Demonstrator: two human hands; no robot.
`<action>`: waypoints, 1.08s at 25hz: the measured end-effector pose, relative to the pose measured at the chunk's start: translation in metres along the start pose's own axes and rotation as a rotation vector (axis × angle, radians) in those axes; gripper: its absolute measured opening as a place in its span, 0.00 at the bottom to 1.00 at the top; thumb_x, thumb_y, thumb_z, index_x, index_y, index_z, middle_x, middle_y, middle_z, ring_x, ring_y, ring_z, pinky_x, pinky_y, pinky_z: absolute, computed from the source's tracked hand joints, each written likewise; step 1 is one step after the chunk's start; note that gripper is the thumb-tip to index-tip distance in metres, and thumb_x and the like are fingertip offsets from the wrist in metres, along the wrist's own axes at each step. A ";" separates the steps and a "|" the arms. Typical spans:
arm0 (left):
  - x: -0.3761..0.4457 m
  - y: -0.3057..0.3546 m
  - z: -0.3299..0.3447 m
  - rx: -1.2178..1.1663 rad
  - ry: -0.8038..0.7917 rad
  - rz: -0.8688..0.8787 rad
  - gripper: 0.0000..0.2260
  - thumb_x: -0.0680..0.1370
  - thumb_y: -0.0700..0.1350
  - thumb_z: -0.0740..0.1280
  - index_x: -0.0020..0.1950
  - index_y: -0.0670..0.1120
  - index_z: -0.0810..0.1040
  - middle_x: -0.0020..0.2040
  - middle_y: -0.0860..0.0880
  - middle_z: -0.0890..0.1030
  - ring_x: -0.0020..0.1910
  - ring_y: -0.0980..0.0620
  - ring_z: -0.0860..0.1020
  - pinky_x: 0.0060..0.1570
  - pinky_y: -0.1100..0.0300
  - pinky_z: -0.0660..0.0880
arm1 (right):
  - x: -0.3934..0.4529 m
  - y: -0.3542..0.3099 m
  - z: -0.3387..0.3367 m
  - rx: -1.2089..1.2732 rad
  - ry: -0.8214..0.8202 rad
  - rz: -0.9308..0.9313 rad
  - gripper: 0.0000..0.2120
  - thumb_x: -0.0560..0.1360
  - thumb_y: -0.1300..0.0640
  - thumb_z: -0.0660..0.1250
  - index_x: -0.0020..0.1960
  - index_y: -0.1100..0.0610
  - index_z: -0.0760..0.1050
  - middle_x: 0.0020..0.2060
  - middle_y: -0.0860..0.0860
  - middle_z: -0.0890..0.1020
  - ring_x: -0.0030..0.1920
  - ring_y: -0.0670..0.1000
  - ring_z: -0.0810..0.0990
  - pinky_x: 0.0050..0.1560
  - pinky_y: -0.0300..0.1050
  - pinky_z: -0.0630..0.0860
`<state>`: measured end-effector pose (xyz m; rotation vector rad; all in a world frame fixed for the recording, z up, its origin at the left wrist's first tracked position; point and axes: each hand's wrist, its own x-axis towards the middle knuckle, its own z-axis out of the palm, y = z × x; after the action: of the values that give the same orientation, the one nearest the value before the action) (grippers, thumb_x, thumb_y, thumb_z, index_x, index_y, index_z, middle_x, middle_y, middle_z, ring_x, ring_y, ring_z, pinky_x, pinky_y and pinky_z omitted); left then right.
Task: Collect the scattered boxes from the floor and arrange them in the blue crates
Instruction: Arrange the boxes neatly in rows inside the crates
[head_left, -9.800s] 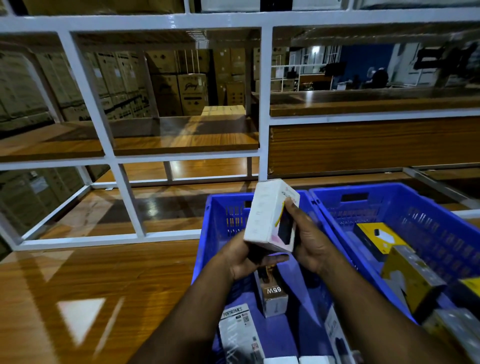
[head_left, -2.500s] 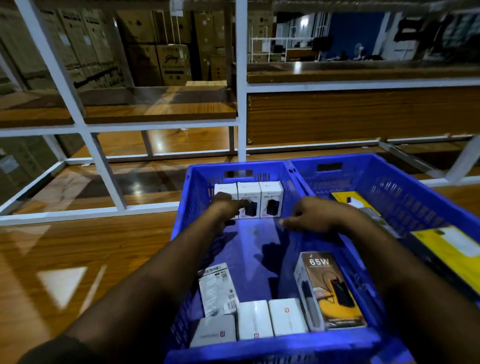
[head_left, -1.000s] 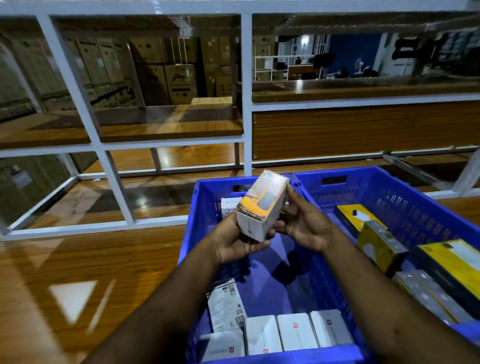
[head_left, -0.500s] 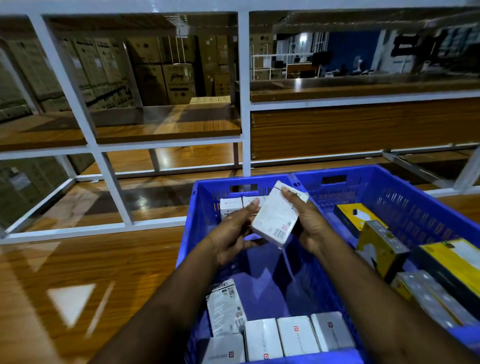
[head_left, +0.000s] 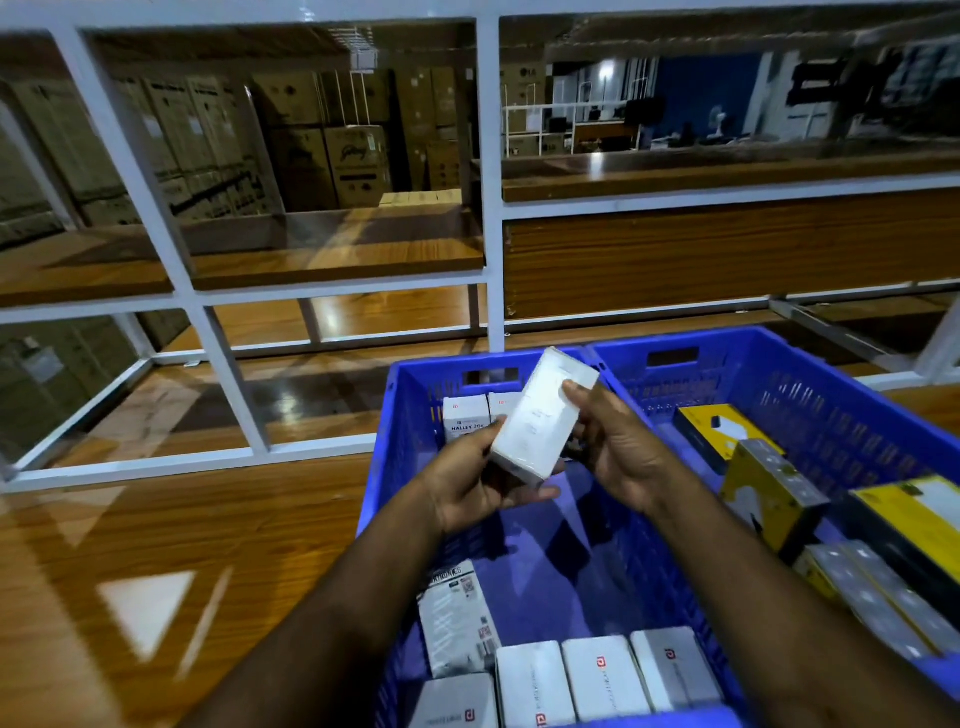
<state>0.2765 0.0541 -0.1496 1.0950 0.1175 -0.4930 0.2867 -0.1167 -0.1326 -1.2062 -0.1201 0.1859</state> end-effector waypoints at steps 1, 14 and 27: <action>0.001 -0.001 0.001 0.121 0.042 0.051 0.12 0.83 0.48 0.61 0.61 0.47 0.81 0.56 0.44 0.84 0.51 0.46 0.82 0.51 0.49 0.80 | 0.002 0.002 0.001 -0.060 0.072 -0.036 0.19 0.73 0.53 0.71 0.62 0.54 0.75 0.52 0.53 0.84 0.51 0.53 0.83 0.47 0.45 0.81; 0.037 -0.034 0.021 0.858 0.353 0.633 0.32 0.67 0.42 0.80 0.68 0.48 0.71 0.55 0.58 0.78 0.56 0.59 0.78 0.54 0.67 0.73 | 0.019 0.017 -0.018 -0.812 0.562 -0.296 0.29 0.65 0.35 0.75 0.54 0.53 0.69 0.53 0.52 0.74 0.57 0.54 0.74 0.56 0.54 0.75; 0.117 -0.079 -0.011 0.830 0.497 0.305 0.25 0.67 0.26 0.73 0.63 0.37 0.73 0.54 0.49 0.79 0.56 0.50 0.79 0.45 0.68 0.72 | 0.028 0.012 -0.046 -0.517 0.978 -0.275 0.18 0.80 0.43 0.58 0.52 0.59 0.72 0.56 0.59 0.75 0.57 0.63 0.74 0.55 0.61 0.73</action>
<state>0.3472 -0.0028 -0.2584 2.0013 0.1831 0.0432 0.3223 -0.1491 -0.1602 -1.6534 0.5505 -0.7201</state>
